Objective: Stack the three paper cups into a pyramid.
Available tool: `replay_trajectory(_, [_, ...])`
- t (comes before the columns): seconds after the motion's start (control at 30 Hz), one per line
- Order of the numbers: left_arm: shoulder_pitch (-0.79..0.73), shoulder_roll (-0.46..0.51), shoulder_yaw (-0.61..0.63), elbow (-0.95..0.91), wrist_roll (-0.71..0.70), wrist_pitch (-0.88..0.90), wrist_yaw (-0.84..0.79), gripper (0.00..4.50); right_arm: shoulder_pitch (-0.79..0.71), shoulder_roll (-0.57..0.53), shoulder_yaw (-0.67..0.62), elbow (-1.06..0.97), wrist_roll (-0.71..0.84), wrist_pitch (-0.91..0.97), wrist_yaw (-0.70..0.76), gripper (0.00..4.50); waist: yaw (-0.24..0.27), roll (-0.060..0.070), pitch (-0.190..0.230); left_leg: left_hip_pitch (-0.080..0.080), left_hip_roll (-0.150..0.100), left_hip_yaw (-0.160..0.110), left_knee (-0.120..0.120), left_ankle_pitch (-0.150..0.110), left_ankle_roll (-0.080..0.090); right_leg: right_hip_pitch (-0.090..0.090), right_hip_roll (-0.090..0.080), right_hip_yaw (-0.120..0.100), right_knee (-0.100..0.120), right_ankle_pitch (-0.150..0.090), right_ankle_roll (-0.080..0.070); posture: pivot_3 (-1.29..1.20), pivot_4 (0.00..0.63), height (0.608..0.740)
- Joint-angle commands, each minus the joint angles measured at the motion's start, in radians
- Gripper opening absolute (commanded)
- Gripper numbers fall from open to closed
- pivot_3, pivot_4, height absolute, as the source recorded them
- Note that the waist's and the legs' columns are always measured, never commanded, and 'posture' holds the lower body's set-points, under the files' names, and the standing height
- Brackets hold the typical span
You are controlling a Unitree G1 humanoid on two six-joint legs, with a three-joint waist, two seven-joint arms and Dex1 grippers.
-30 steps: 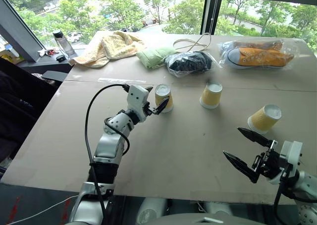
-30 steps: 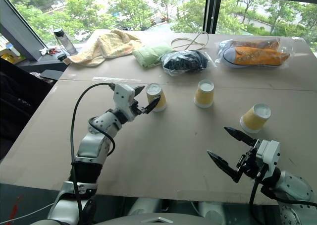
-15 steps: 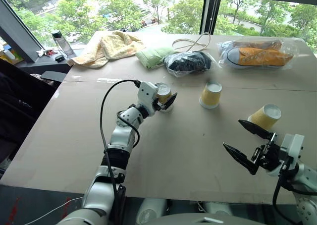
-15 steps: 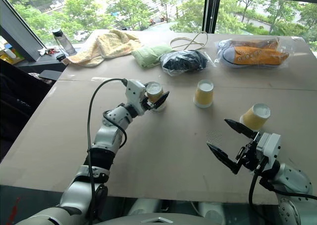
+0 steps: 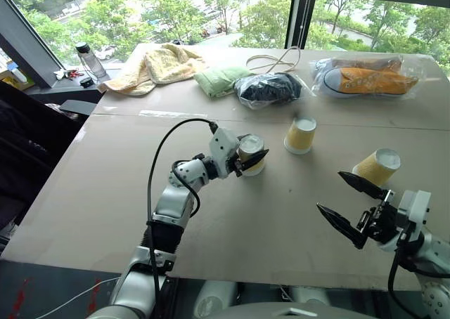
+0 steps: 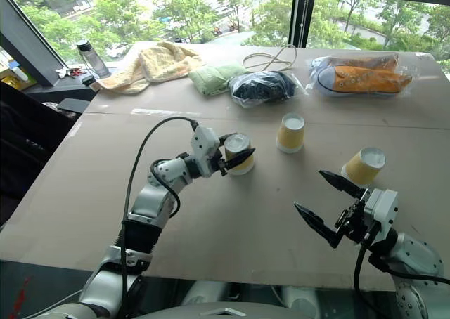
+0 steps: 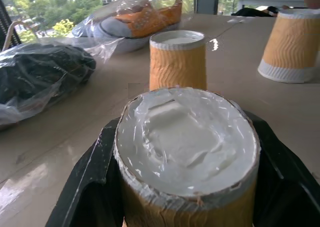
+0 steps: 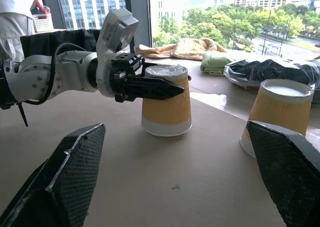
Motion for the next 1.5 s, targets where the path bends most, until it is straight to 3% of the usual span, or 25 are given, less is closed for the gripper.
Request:
replay_trajectory(0.03, [-0.010,-0.015,-0.037,-0.041,-0.011,-0.018,-0.043,2.24,0.009,0.006,-0.028,-0.039,0.005,-0.013,-0.022,4.50,-0.002,0.000,0.000,0.000,0.000,0.000,0.000,0.000,0.000,0.000,0.000,0.000,0.000,0.000,0.000,0.00,0.150,0.740])
replay_trajectory(0.23, [-0.021,-0.052,-0.063,-0.022,0.006,-0.048,-0.049,2.24,0.020,0.013,-0.022,-0.060,-0.013,-0.008,-0.060,4.50,-0.001,0.000,0.000,0.000,0.000,0.000,0.000,0.000,0.000,0.000,0.000,0.000,0.000,0.000,0.000,0.00,0.150,0.740])
replay_trajectory(0.3, [-0.025,-0.058,-0.066,-0.013,0.010,-0.060,-0.051,3.28,0.025,0.018,-0.021,-0.062,-0.017,-0.011,-0.071,4.50,-0.001,0.000,0.000,0.000,0.000,0.000,0.000,0.000,0.000,0.000,0.000,0.000,0.000,0.000,0.000,0.00,0.150,0.740])
replay_trajectory(0.4, [-0.025,-0.055,-0.071,-0.021,0.004,-0.061,-0.067,4.42,0.032,0.022,-0.019,-0.055,-0.022,-0.019,-0.072,4.50,-0.001,0.000,0.000,0.000,0.000,0.000,0.000,0.000,0.000,0.000,0.000,0.000,0.000,0.000,0.000,0.00,0.150,0.740])
replay_trajectory(0.6, [-0.014,-0.022,-0.045,-0.092,-0.022,-0.020,-0.075,4.42,0.013,0.034,-0.026,-0.024,-0.037,-0.016,-0.089,4.50,-0.002,0.000,0.000,0.000,0.000,0.000,0.000,0.000,0.000,0.000,0.000,0.000,0.000,0.000,0.000,0.00,0.150,0.740])
replay_trajectory(0.87, [-0.007,0.072,0.093,-0.365,-0.210,0.261,-0.015,4.42,-0.196,0.095,0.028,0.059,-0.107,0.069,-0.249,4.50,-0.006,0.000,0.000,0.000,0.000,0.000,0.000,0.000,0.000,0.000,0.001,0.000,0.001,0.000,0.000,0.00,0.150,0.740])
replay_trajectory(0.97, [0.004,0.143,0.134,-0.449,-0.295,0.390,-0.026,4.42,-0.304,0.120,0.047,0.118,-0.130,0.125,-0.312,4.50,-0.004,0.000,0.000,0.000,0.000,0.000,0.000,0.000,0.000,0.000,0.001,0.000,0.001,0.000,0.000,0.00,0.150,0.740])
replay_trajectory(1.13, [-0.003,0.355,0.262,-0.588,-0.486,0.639,-0.059,4.42,-0.597,0.186,0.117,0.350,-0.239,0.171,-0.409,4.50,-0.021,0.000,0.001,0.001,0.000,0.001,0.000,0.002,-0.004,-0.002,0.002,0.002,0.003,0.000,-0.001,0.00,0.150,0.740])
replay_trajectory(1.3, [0.002,0.468,0.309,-0.654,-0.570,0.755,-0.044,4.42,-0.706,0.224,0.134,0.484,-0.291,0.154,-0.430,4.50,-0.014,0.000,0.001,0.000,0.000,0.000,-0.001,0.003,-0.005,-0.003,0.001,0.001,0.004,0.000,-0.001,0.00,0.150,0.740])
replay_trajectory(1.5, [0.006,0.512,0.336,-0.683,-0.610,0.803,-0.019,4.42,-0.751,0.244,0.145,0.533,-0.285,0.159,-0.392,4.50,-0.025,0.000,0.001,-0.006,-0.001,0.001,0.000,0.003,-0.005,-0.009,0.001,0.002,0.004,0.000,-0.001,0.00,0.150,0.740])
